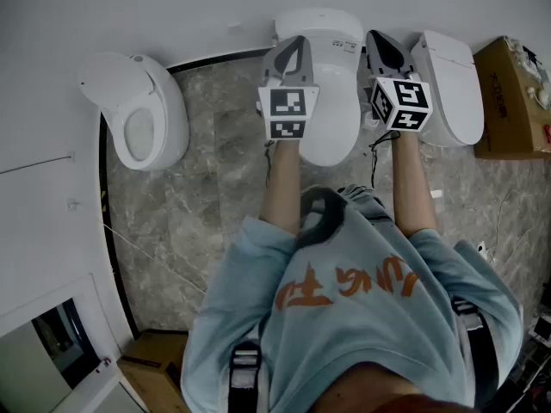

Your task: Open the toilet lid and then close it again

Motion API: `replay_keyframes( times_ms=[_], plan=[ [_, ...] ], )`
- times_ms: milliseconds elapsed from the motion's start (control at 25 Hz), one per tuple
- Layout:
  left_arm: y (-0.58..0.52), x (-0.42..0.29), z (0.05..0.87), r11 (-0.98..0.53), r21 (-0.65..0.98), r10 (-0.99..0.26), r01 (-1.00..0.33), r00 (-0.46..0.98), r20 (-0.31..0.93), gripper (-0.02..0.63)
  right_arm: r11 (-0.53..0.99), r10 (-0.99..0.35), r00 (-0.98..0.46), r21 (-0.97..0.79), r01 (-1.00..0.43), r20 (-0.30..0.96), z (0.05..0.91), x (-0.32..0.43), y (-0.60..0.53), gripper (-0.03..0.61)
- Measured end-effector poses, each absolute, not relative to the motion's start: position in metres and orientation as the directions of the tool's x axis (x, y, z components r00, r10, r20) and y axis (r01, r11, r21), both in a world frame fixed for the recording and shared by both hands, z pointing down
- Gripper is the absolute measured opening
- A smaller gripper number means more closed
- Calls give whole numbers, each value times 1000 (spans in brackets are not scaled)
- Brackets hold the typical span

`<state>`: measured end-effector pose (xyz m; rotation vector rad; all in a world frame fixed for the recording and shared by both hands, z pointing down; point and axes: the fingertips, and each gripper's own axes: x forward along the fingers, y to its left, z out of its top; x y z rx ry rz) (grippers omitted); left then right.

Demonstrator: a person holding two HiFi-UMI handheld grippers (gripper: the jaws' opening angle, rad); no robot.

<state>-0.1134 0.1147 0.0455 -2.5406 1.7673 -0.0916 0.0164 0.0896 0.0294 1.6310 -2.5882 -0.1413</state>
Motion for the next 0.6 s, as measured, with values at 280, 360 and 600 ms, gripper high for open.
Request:
replay_keyframes(
  times_ms=[280,360,600],
  plan=[
    [125,-122,51,-324,-46,-946,-945,322,39,26,405,-914,-406,111,-908,17,34,22,98,12],
    [129,-122,59,-318,-45,-948,-947,315,50,27,394,-919,-393,94,-914,27,43,28,101,12],
    [144,-132,97,-291,-1,-950,-957,289,121,26,366,-928,-358,63,-928,105,87,37,116,12]
  ],
)
